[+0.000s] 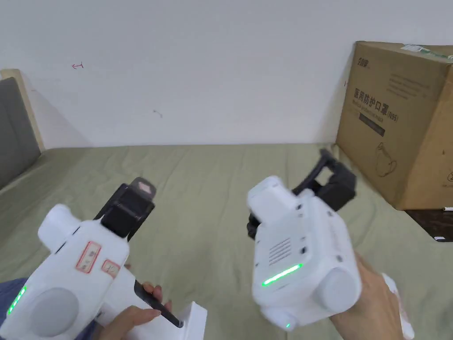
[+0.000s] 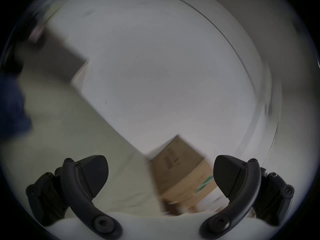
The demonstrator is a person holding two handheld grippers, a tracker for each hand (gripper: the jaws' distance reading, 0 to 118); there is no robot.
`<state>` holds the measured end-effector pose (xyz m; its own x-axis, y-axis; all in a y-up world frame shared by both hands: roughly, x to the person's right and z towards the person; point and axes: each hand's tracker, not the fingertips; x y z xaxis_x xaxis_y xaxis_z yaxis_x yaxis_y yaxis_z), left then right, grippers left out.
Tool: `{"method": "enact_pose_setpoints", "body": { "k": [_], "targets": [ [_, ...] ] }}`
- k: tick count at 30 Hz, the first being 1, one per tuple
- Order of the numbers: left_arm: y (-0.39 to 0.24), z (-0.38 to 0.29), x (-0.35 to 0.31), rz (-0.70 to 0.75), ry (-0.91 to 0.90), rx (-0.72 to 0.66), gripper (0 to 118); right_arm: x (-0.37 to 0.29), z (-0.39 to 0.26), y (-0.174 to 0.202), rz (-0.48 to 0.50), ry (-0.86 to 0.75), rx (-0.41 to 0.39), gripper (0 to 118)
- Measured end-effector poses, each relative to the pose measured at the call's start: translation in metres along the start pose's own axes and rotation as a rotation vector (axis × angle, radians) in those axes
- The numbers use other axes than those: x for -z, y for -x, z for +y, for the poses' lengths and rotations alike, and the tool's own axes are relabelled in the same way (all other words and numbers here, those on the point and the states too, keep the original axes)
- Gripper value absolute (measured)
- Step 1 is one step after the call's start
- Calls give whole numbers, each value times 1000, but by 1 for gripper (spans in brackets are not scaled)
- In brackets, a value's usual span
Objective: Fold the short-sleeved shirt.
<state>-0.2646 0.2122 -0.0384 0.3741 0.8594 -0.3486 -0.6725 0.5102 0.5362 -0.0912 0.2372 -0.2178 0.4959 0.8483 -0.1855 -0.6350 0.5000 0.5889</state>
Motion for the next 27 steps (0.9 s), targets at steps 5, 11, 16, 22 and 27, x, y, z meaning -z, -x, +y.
{"method": "enact_pose_setpoints", "body": {
  "k": [5, 11, 16, 22, 27],
  "targets": [
    [36, -16, -3, 54, 0, -123, 118, -12, -5, 53, 138, -98, -354, 118],
    [-19, -7, 5, 100, -28, 329, 118, 13, -3, -3, 223, 156, 326, 118],
    [-87, -35, 8, 65, 15, 1097, 118, 33, -67, -66, 271, 354, 1228, 118],
    [-78, -59, 0, 67, 7, 1213, 118, 16, -121, -40, 102, 445, 1097, 117],
    [-87, -48, -1, 10, 37, 1114, 118, 9, -104, -52, 129, 367, 1043, 117]
  ]
}}
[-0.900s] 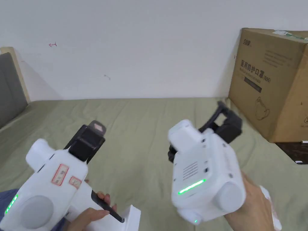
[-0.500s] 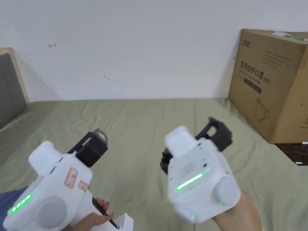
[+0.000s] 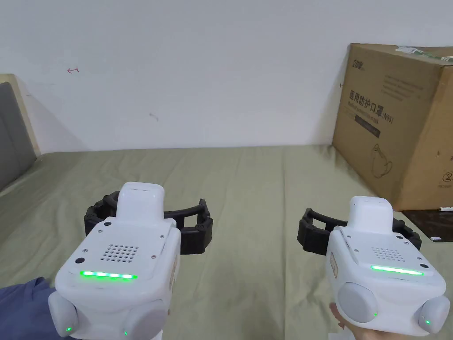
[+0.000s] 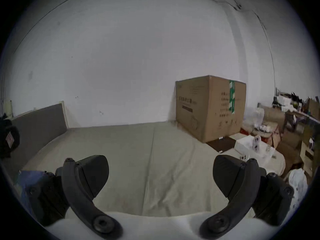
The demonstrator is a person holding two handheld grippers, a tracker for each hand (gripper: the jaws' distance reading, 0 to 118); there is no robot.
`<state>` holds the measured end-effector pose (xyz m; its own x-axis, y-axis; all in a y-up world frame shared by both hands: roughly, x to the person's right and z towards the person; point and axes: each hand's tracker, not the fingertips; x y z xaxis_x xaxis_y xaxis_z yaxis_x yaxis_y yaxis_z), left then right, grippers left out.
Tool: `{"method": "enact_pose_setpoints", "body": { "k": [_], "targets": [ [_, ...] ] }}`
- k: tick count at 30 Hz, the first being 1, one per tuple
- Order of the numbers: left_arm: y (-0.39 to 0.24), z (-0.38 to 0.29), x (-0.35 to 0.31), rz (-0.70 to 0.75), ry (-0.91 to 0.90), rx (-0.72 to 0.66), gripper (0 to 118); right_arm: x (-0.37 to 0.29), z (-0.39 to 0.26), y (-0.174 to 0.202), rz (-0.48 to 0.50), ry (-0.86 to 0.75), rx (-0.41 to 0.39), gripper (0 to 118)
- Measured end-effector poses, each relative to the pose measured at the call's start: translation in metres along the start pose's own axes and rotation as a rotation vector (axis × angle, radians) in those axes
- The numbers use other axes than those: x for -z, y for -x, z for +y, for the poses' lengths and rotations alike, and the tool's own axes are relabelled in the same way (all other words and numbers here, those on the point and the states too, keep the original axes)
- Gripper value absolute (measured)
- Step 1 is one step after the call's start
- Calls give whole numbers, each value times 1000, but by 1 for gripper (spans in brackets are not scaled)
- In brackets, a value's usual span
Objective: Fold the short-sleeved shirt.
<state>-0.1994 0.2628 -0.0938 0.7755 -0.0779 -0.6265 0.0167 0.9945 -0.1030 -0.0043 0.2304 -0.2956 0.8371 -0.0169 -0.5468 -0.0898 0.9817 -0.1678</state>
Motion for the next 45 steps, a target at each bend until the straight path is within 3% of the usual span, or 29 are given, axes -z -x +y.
{"method": "enact_pose_setpoints", "body": {
  "k": [7, 9, 10, 11, 12, 13, 14, 17, 20, 26, 29, 35, 40, 45],
  "targets": [
    [-4, -1, -7, 146, -77, 27, 116, -7, 8, 12, -26, -25, -82, 117],
    [0, -2, -10, 130, -64, -17, 101, -8, 9, 6, 23, -33, -62, 105],
    [1, -5, -12, 121, -68, -49, 70, -7, 10, 5, 22, -15, -35, 68],
    [2, -7, -14, 117, -85, -67, 39, -4, 11, 1, 59, 7, 4, 15],
    [1, -11, -15, 141, -110, -63, 8, 3, 10, -3, 90, 54, 55, 0],
    [-1, -13, -15, 215, -122, -41, 0, 5, 9, -9, 75, 66, 107, 0],
    [-1, -13, -16, 237, -122, -31, 0, 6, 9, -12, 87, 69, 118, 0],
    [7, -11, -5, 100, -26, -83, 0, 5, 6, -10, 32, 48, 37, 0],
    [6, -10, 1, 126, -13, -52, 0, 2, 9, -2, 13, 26, -49, 0],
    [9, -4, 2, 98, 14, -71, 0, 0, 19, 11, 59, 23, -29, 0],
    [22, 0, -5, 106, 26, -84, 0, -1, 23, 27, 93, -2, -79, 0],
    [81, 1, -43, 286, 36, -93, 0, 4, 31, 94, 314, 11, -73, 0],
    [134, -5, -88, 463, 62, -105, 0, -5, 21, 169, 500, 28, -146, 0],
    [168, -10, -110, 561, 106, -115, 0, -18, 10, 216, 607, 61, -180, 0]
  ]
}}
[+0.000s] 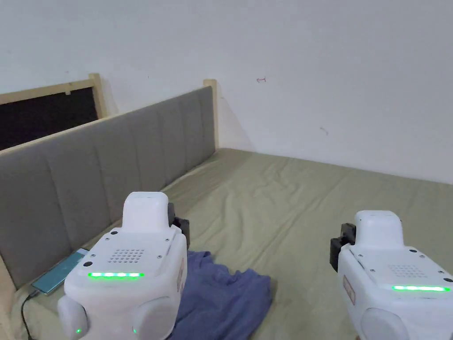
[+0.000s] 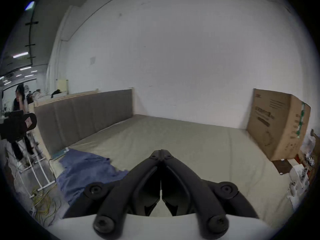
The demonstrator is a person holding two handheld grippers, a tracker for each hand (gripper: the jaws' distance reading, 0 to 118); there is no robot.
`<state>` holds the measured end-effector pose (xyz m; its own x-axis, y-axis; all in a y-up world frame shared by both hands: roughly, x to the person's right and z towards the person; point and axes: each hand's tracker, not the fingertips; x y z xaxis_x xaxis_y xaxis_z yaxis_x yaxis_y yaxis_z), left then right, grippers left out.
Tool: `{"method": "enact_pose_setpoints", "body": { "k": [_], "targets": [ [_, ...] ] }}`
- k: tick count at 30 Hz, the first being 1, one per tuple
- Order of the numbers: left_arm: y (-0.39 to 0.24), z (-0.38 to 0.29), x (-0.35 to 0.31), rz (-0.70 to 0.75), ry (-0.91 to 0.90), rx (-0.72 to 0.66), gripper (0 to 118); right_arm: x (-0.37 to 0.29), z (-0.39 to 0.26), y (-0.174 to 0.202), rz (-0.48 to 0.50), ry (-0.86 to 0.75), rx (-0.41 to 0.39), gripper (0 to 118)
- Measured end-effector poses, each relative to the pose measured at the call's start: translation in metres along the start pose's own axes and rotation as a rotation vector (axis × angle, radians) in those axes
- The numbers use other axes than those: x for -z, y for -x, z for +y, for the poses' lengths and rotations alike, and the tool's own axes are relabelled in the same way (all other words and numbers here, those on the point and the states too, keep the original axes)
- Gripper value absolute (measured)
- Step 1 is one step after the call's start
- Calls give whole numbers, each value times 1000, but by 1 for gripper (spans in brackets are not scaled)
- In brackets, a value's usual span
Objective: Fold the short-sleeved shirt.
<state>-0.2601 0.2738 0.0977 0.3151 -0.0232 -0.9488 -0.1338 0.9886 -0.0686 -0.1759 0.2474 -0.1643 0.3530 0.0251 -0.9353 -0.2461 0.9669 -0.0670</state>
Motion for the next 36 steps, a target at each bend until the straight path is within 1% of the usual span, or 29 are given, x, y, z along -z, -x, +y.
{"method": "enact_pose_setpoints", "body": {
  "k": [3, 5, 7, 8, 9, 10, 11, 13, 14, 15, 16, 17, 18, 20, 21, 22, 23, 26, 27, 28, 29, 30, 33, 34, 35, 36],
  "targets": [
    [9, -5, 7, 20, 23, 0, 0, 6, -2, 12, 30, 19, 6, 0],
    [9, -12, 19, 22, 78, 31, 0, 9, -5, 14, 47, 36, 16, 0],
    [8, -26, 45, -50, 218, 39, 0, 13, -9, 14, 48, 54, 14, 0],
    [8, -37, 59, -95, 277, 15, 0, 14, -11, 14, 46, 65, 9, 0],
    [7, -50, 75, -104, 339, -11, 1, 16, -13, 13, 42, 78, 5, 0],
    [8, -66, 90, -118, 393, -44, 14, 19, -16, 11, 40, 88, 3, 0],
    [9, -80, 102, -122, 436, -73, 33, 21, -19, 9, 39, 99, 1, 0],
    [9, -111, 129, -132, 579, -142, 66, 26, -27, 4, 27, 125, 4, 0],
    [7, -124, 138, -137, 633, -162, 76, 30, -30, 1, 26, 139, 7, 0],
    [7, -139, 148, -160, 665, -174, 80, 34, -33, -1, 25, 157, 14, 0],
    [7, -152, 156, -167, 711, -192, 80, 38, -37, -3, 22, 174, 20, 0],
    [6, -161, 161, -147, 726, -184, 93, 42, -41, -5, 21, 188, 25, 0],
    [3, -172, 163, -137, 731, -171, 98, 47, -44, -7, 15, 206, 32, 0],
    [0, -186, 174, -103, 779, -127, 100, 56, -52, -9, 13, 236, 41, 0],
    [-1, -192, 180, -102, 803, -106, 103, 60, -55, -10, 15, 254, 45, 0],
    [-3, -202, 183, -90, 836, -85, 109, 65, -59, -11, 16, 269, 47, 0],
    [-4, -207, 187, -86, 857, -69, 111, 68, -61, -11, 17, 280, 47, 0],
    [-4, -222, 193, -97, 917, -74, 111, 78, -69, -10, 28, 313, 49, 0],
    [-7, -222, 194, -95, 920, -18, 111, 81, -71, -10, 32, 323, 53, 0],
    [-12, -219, 197, -85, 935, 13, 108, 82, -73, -9, 39, 331, 57, 0],
    [-13, -215, 201, -80, 955, 5, 103, 83, -74, -9, 43, 336, 62, 0],
    [-13, -212, 201, -81, 948, -7, 92, 83, -75, -9, 45, 341, 69, 0],
    [-9, -199, 197, -69, 910, -23, 26, 81, -77, -10, 50, 346, 79, 0],
    [-7, -198, 198, -63, 908, -28, 6, 80, -77, -11, 50, 345, 79, 0],
    [-3, -200, 201, -51, 925, -43, 6, 79, -77, -12, 48, 346, 77, 0],
    [3, -200, 203, -76, 950, -100, 6, 77, -78, -14, 42, 349, 78, 0]
  ]
}}
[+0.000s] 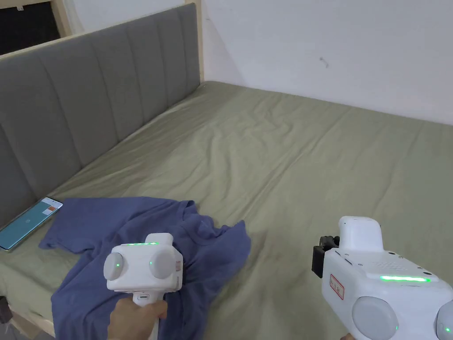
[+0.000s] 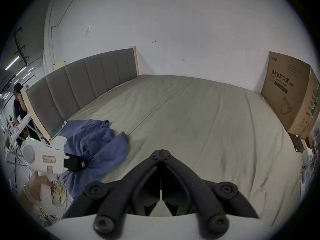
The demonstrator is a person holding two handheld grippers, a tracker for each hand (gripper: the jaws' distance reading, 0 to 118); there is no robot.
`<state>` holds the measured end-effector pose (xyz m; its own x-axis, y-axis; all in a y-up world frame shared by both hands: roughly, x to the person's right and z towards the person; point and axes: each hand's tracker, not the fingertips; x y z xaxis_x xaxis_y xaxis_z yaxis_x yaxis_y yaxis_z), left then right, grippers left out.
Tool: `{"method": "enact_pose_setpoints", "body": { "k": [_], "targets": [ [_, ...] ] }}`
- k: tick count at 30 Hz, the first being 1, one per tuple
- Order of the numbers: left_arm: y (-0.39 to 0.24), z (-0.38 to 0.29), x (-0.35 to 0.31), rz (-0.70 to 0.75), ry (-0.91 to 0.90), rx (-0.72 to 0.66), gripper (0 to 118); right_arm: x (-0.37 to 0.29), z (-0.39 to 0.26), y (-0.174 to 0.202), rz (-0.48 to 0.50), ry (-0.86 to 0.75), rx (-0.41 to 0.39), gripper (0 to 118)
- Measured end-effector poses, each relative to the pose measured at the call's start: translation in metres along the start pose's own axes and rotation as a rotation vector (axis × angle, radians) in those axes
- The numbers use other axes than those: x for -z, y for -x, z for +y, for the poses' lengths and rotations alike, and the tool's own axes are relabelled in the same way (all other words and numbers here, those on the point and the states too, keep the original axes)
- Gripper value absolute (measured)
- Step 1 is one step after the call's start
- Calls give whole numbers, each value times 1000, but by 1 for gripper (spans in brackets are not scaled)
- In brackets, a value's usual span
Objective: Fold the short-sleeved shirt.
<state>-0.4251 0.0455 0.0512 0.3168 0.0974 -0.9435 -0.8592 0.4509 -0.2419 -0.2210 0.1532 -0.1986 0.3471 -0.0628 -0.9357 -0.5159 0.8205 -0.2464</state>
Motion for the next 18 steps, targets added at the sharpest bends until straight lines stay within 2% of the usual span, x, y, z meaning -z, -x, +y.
{"method": "enact_pose_setpoints", "body": {
  "k": [6, 11, 15, 18],
  "targets": [
    [16, 20, -33, -168, -33, -152, 5, -14, -1, -21, -29, -12, 27, 0],
    [-36, 48, -80, -246, -140, -28, 5, -36, 2, -50, -60, -47, 113, 0],
    [-117, 70, -112, -395, -190, 63, 5, -67, 5, -81, -132, -102, 139, 0],
    [-201, 64, -135, -495, -212, 222, 5, -96, 7, -115, -216, -146, 186, 0]
  ]
}}
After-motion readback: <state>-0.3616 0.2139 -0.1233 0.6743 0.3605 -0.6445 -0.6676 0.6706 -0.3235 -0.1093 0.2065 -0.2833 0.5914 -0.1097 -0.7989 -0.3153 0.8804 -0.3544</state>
